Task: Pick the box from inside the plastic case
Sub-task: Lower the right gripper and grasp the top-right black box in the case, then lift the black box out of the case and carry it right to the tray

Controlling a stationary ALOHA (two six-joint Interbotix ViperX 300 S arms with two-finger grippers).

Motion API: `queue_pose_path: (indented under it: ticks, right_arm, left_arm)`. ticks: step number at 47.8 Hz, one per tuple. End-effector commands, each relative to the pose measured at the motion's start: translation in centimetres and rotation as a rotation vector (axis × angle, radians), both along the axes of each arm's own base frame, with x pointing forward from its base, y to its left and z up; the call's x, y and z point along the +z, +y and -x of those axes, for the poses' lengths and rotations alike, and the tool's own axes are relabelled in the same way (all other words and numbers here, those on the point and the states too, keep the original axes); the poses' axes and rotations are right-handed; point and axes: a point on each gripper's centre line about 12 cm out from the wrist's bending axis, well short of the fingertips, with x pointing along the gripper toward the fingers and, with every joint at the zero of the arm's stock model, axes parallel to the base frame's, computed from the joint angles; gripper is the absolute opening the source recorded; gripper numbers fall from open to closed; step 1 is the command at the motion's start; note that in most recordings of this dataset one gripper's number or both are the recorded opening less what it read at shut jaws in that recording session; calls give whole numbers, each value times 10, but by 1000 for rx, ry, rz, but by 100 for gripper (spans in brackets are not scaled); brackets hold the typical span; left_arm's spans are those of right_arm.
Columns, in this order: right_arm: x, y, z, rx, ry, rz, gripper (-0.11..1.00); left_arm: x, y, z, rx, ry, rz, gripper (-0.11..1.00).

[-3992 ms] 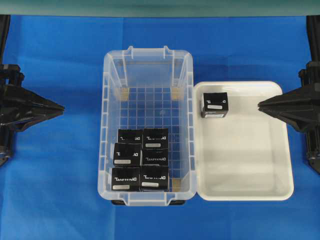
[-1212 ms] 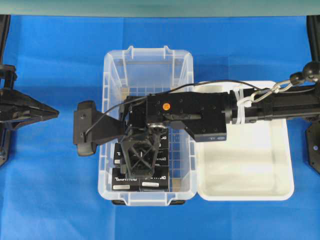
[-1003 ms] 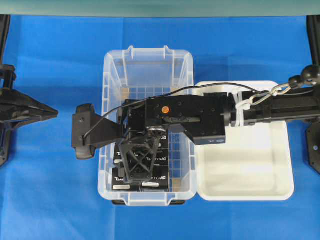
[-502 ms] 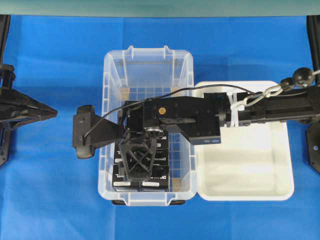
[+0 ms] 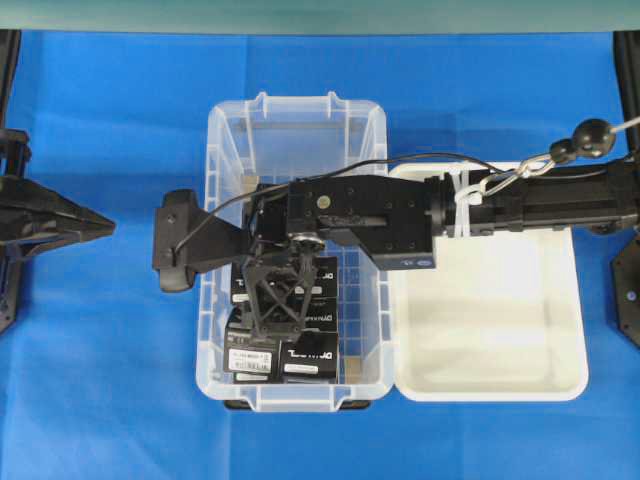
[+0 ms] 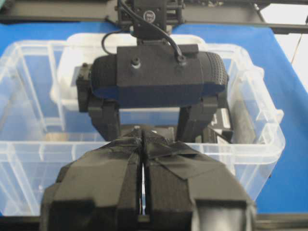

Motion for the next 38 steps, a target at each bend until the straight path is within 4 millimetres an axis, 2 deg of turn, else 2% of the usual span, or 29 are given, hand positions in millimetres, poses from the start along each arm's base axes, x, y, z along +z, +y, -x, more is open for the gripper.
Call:
queue_pose_path:
  ticks: [1,9,12,16,18,23,31,38]
  right_arm:
    - [-1,1,-1,2,-6,1,98]
    - [-1,1,-1,1,-12,-1,94]
    - [0,1,-1,0,-11,-1,85]
    - [2,1,0,1,-11,0,65]
    - [4,1,1,1,-9,-1,61]
    - [14,1,2,1,-28,-2,61]
    - [42,-5,7,-8,-75,0,61]
    - [84,-13,19,-22,-117,-1,61]
  left_arm:
    - [12,0,-2,0,-28,-2,-4]
    - [12,0,-2,0,-28,-2,-4]
    - [12,0,-2,0,-28,-2,-4]
    - [12,0,-2,0,-29,-2,-4]
    - [12,0,-2,1,-29,-2,-4]
    - [13,0,-1,0,-32,-2,-4]
    - [15,0,0,0,-41,-2,-4]
    - [17,0,1,0,-51,-2,-4]
